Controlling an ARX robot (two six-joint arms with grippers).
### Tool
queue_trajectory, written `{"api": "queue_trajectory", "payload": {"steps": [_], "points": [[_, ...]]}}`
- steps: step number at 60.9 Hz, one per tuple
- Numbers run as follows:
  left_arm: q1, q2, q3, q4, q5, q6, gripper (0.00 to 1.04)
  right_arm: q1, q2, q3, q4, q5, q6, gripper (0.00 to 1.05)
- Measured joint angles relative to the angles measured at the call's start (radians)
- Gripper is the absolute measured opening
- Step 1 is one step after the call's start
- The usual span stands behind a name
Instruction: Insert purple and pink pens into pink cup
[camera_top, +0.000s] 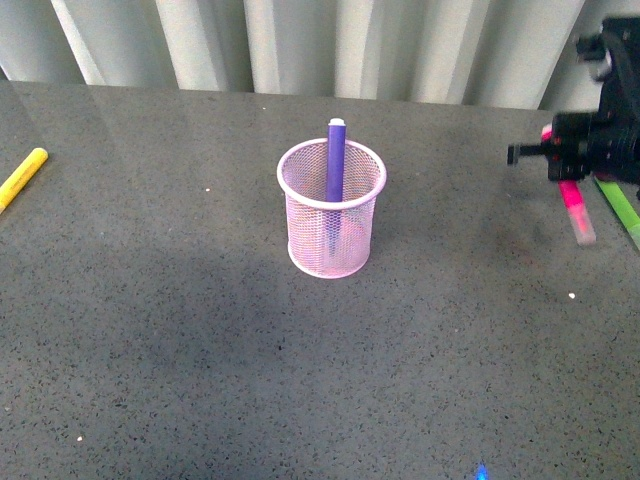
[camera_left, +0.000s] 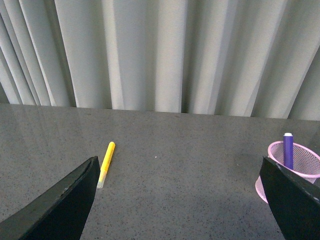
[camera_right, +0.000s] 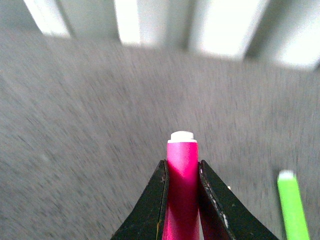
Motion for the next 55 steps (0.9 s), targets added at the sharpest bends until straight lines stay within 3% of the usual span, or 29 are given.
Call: {"api": "queue_trajectory", "payload": {"steps": [6, 17, 27, 37, 55], "points": [[0.000, 0.000, 0.000, 0.000, 0.000, 0.000, 0.98, 0.050, -0.063, -0.027, 0.137, -0.032, -0.047, 0.12], [0.000, 0.000, 0.000, 0.000, 0.000, 0.000, 0.98, 0.229, -0.129, -0.086, 0.386, -0.099, -0.158, 0.12], [0.000, 0.000, 0.000, 0.000, 0.000, 0.000, 0.98, 0.394, -0.078, -0.111, 0.579, -0.080, -0.200, 0.12], [0.000, 0.000, 0.000, 0.000, 0.000, 0.000, 0.98, 0.444, -0.032, -0.104, 0.627, -0.066, -0.205, 0.12], [0.000, 0.000, 0.000, 0.000, 0.000, 0.000, 0.98, 0.437, 0.061, -0.025, 0.630, -0.078, -0.178, 0.12]]}}
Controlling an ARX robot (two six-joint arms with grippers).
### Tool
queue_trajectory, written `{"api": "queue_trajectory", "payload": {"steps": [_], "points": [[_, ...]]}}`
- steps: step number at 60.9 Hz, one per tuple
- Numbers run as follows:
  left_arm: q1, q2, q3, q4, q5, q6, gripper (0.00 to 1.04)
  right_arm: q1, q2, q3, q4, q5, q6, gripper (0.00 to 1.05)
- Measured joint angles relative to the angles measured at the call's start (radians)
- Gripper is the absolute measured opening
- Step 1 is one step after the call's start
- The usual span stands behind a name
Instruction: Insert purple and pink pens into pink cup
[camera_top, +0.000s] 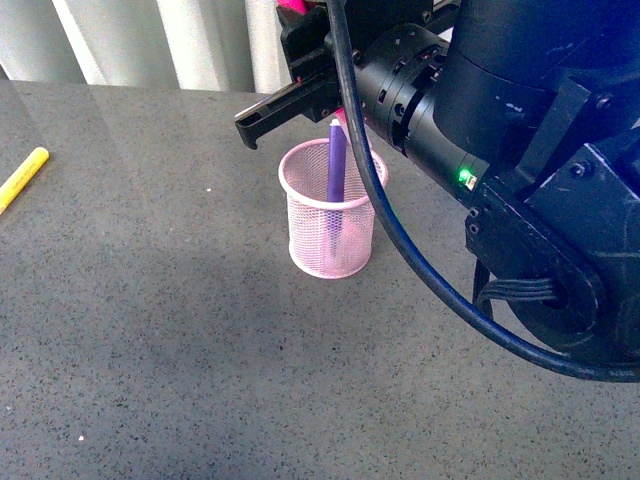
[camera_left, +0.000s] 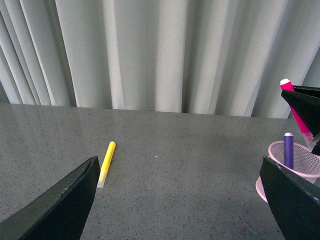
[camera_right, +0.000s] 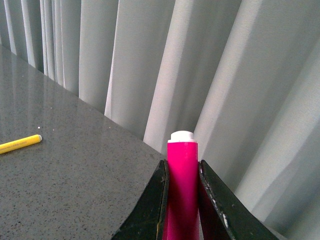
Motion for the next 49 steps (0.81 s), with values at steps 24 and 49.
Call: {"api": "queue_trajectory", "payload": {"steps": [24, 49], "points": [[0.000, 0.000, 0.000, 0.000, 0.000, 0.000, 0.98, 0.005, 0.073, 0.056, -0.010, -0.011, 0.034, 0.12], [0.000, 0.000, 0.000, 0.000, 0.000, 0.000, 0.98, 0.023, 0.095, 0.051, 0.009, 0.014, 0.056, 0.12]]}}
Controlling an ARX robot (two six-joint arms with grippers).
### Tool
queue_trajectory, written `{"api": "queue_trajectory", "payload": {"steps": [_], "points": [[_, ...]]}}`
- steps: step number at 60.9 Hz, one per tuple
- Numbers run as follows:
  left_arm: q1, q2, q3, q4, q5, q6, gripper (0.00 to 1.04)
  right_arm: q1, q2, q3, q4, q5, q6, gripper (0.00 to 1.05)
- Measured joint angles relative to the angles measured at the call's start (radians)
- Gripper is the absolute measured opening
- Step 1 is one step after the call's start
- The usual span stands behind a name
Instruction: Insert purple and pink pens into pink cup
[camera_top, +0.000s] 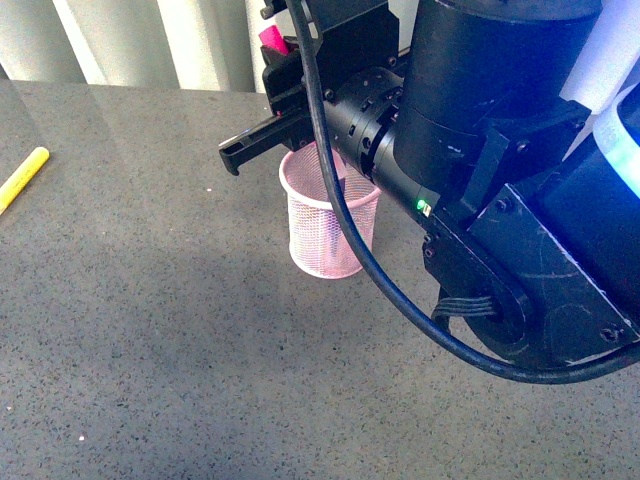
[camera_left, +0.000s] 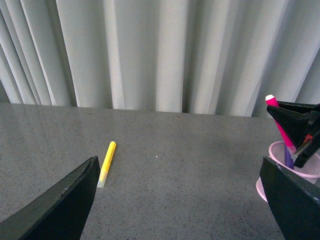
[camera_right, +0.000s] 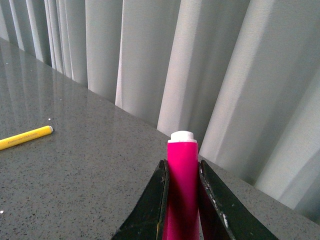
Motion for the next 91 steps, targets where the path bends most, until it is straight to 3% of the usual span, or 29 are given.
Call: {"api": "queue_trajectory", "payload": {"steps": [12, 29, 34, 41, 51, 57, 66, 70, 77, 91], "points": [[0.000, 0.000, 0.000, 0.000, 0.000, 0.000, 0.98, 0.002, 0.000, -0.034, -0.003, 0.026, 0.014, 0.12], [0.000, 0.000, 0.000, 0.000, 0.000, 0.000, 0.98, 0.000, -0.056, -0.092, -0.037, 0.086, 0.074, 0.62], [0.000, 0.000, 0.000, 0.000, 0.000, 0.000, 0.98, -0.006, -0.131, -0.130, -0.067, 0.137, 0.094, 0.82], [0.000, 0.000, 0.000, 0.000, 0.000, 0.000, 0.98, -0.028, -0.255, -0.197, -0.169, 0.236, 0.123, 1.00], [0.000, 0.000, 0.000, 0.000, 0.000, 0.000, 0.98, -0.109, -0.552, -0.351, -0.478, 0.415, 0.203, 0.98], [0.000, 0.000, 0.000, 0.000, -0.002, 0.000, 0.98, -0.155, -0.749, -0.440, -0.669, 0.454, 0.237, 0.98], [0.000, 0.000, 0.000, 0.000, 0.001, 0.000, 0.98, -0.160, -0.783, -0.460, -0.633, 0.451, 0.243, 0.95], [0.000, 0.000, 0.000, 0.000, 0.000, 0.000, 0.98, -0.177, -0.766, -0.539, -0.413, 0.425, 0.203, 0.83], [0.000, 0.000, 0.000, 0.000, -0.003, 0.000, 0.98, -0.227, -0.810, -0.654, -0.230, 0.381, 0.178, 0.63], [0.000, 0.000, 0.000, 0.000, 0.000, 0.000, 0.98, -0.340, -1.018, -0.825, -0.286, 0.281, 0.171, 0.15]]}}
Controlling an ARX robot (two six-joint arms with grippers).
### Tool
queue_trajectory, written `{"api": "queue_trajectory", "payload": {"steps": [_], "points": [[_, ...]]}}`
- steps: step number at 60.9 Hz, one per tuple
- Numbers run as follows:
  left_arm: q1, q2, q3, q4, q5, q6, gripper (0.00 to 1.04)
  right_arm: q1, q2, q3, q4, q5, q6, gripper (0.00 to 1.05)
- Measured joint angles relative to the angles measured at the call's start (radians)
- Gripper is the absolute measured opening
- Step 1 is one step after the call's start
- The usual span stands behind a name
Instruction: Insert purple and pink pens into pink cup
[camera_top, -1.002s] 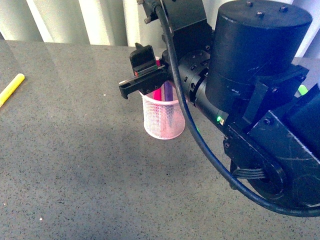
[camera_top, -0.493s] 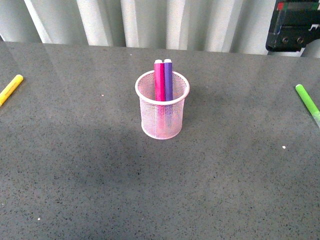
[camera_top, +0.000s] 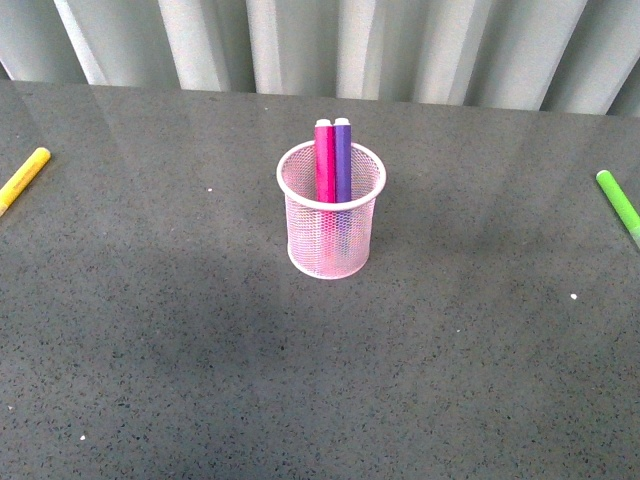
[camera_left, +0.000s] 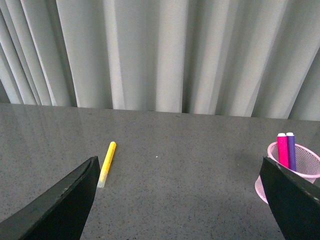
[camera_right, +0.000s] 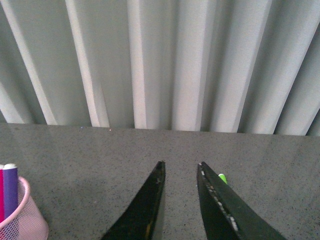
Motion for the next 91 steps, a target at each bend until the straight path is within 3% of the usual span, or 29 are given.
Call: {"api": "queue_trajectory", "payload": {"steps": [4, 26, 30, 35, 60, 91], "points": [[0.000, 0.000, 0.000, 0.000, -0.001, 0.000, 0.98, -0.020, -0.062, -0.026, -0.032, -0.025, -0.003, 0.03], [0.000, 0.000, 0.000, 0.000, 0.000, 0.000, 0.98, -0.107, -0.377, -0.117, -0.257, -0.104, -0.003, 0.03], [0.000, 0.000, 0.000, 0.000, 0.000, 0.000, 0.98, -0.159, -0.438, -0.126, -0.308, -0.176, -0.003, 0.03], [0.000, 0.000, 0.000, 0.000, 0.000, 0.000, 0.98, -0.193, -0.502, -0.127, -0.362, -0.184, -0.003, 0.03], [0.000, 0.000, 0.000, 0.000, 0.000, 0.000, 0.98, -0.199, -0.798, -0.131, -0.629, -0.190, -0.003, 0.03], [0.000, 0.000, 0.000, 0.000, 0.000, 0.000, 0.98, -0.199, -1.015, -0.132, -0.840, -0.190, -0.003, 0.03]]}}
